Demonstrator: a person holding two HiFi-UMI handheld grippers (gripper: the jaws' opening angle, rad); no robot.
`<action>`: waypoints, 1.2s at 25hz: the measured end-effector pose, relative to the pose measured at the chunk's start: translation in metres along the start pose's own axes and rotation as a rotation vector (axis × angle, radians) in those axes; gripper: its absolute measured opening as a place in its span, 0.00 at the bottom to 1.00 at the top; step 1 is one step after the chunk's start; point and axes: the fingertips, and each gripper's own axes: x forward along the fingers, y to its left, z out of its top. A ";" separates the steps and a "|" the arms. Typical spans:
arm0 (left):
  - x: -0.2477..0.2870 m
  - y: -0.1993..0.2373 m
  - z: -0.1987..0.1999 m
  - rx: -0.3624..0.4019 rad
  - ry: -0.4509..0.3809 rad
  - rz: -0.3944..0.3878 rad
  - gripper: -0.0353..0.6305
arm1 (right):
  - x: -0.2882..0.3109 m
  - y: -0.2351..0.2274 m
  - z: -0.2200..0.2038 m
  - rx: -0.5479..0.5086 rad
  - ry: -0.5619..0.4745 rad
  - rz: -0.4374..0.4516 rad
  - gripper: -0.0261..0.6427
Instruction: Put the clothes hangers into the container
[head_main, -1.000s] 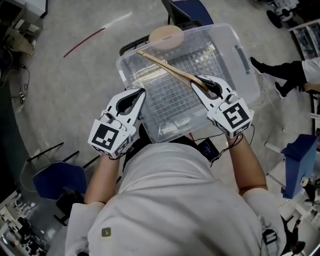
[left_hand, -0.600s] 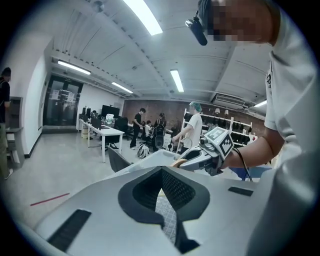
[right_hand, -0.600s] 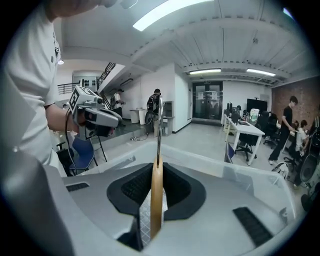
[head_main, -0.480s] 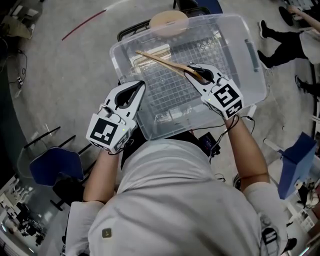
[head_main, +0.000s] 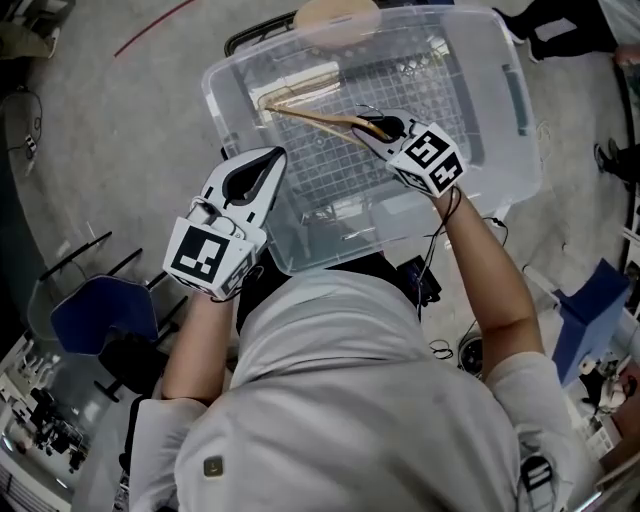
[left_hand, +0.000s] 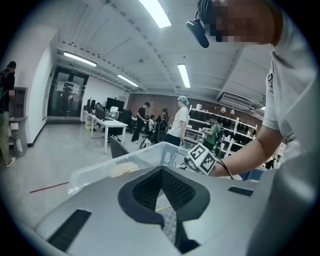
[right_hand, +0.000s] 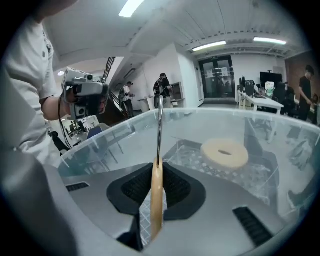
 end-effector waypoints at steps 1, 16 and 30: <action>0.001 0.002 -0.005 -0.011 0.018 0.002 0.08 | 0.009 -0.003 -0.007 0.022 0.005 0.017 0.14; 0.018 0.012 -0.024 -0.040 0.032 0.014 0.08 | 0.086 -0.045 -0.083 0.280 0.068 0.145 0.14; 0.038 0.016 -0.029 -0.056 0.055 0.007 0.08 | 0.119 -0.099 -0.126 0.379 0.142 0.023 0.25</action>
